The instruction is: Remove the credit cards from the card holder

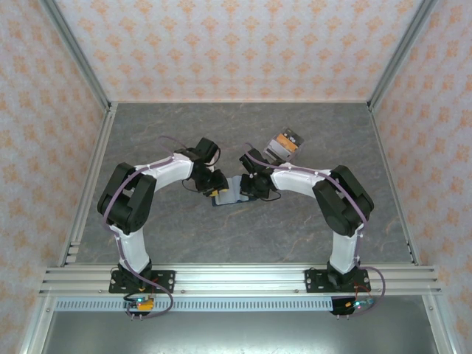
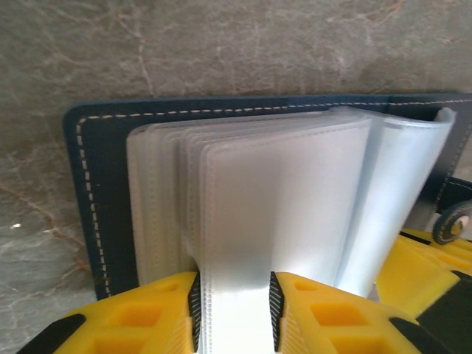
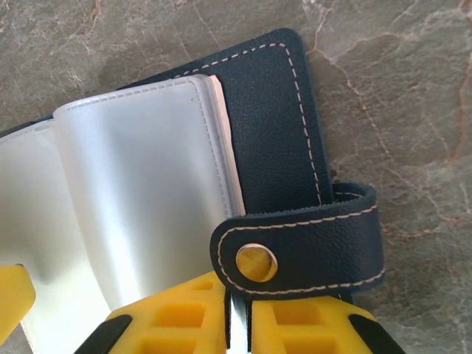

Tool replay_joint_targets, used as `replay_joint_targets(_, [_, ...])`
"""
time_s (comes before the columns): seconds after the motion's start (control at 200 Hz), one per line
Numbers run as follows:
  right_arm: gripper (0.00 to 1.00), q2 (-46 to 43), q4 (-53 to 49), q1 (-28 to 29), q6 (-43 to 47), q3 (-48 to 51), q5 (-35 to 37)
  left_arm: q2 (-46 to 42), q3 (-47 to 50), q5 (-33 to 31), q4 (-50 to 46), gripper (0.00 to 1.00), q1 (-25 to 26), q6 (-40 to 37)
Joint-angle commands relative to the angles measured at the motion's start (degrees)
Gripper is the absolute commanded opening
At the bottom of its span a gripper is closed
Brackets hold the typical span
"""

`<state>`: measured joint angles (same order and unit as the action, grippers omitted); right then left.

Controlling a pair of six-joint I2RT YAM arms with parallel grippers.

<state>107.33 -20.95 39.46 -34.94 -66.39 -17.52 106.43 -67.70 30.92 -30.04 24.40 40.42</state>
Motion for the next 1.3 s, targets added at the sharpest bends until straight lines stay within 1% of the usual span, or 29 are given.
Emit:
replay_joint_targets(0.0, [0.14,1.48,-0.26,0.52,-0.74,-0.67,1.25,-2.34,-1.6,3.2,1.13,0.35,0.65,-1.09])
replay_joint_targets(0.28, [0.13,1.08,-0.26,0.53,-0.89,-0.35,1.87,-3.65,-1.9,5.73,2.03,0.35,0.65,-0.74])
replay_joint_targets(0.445, [0.13,0.74,-0.32,0.53,-0.99,-0.23,2.27,-5.5,-2.52,3.16,-0.95,0.28,0.65,-2.57])
replay_joint_targets(0.566, [0.13,0.62,-0.36,0.51,-1.1,-0.23,2.4,-6.1,-2.87,1.2,-3.07,0.26,0.65,-3.84])
replay_joint_targets(0.621, [0.12,0.6,-0.32,0.5,-1.22,-0.18,2.39,-6.14,-2.85,1.36,-3.02,0.25,0.65,-3.93])
replay_joint_targets(0.676, [0.12,0.26,-0.03,0.53,-1.23,-0.06,2.16,-5.96,-2.55,2.32,-2.19,0.2,0.64,-3.64])
replay_joint_targets(0.746, [0.12,-0.6,1.06,0.52,-1.27,0.45,1.01,-5.84,-2.4,3.61,-1.08,0.2,0.65,-3.19])
replay_joint_targets(0.901, [0.14,-3.51,3.21,0.41,-1.62,1.91,-0.53,-4.83,-1.58,8.9,3.93,0.22,0.65,-0.97])
replay_joint_targets(0.996, [0.2,-6.76,3.94,-0.51,-1.8,3.61,0.78,-4.0,-1.48,11.62,6.84,0.24,0.95,0.76])
replay_joint_targets(1.116, [0.25,-11.42,6.15,-1.87,-2.22,6.94,1.82,-3.11,-2.26,12.66,7.83,0.29,1.5,1.22])
replay_joint_targets(1.201, [0.27,-13.93,7.03,-2.4,-2.55,8.67,2.86,-2.42,-2.67,13.29,8.19,0.33,1.68,1.52])
replay_joint_targets(1.291, [0.28,-14.87,7.5,-2.69,-2.62,9.57,3.31,-2.0,-3.12,12.41,7.31,0.37,1.66,1.25])
